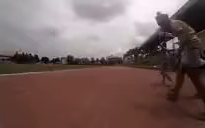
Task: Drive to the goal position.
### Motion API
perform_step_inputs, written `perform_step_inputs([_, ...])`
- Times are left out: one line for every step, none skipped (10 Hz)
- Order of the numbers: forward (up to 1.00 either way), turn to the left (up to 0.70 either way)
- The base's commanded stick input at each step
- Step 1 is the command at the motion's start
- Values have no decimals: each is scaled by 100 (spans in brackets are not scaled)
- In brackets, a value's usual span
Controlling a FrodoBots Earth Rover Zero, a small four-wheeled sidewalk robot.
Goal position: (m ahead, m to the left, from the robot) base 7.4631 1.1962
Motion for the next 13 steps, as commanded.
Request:
perform_step_inputs([70, 0])
perform_step_inputs([70, 0])
perform_step_inputs([70, 0])
perform_step_inputs([70, 0])
perform_step_inputs([70, 0])
perform_step_inputs([70, 0])
perform_step_inputs([70, 0])
perform_step_inputs([70, 0])
perform_step_inputs([70, 0])
perform_step_inputs([70, 0])
perform_step_inputs([70, 0])
perform_step_inputs([70, 0])
perform_step_inputs([70, 0])
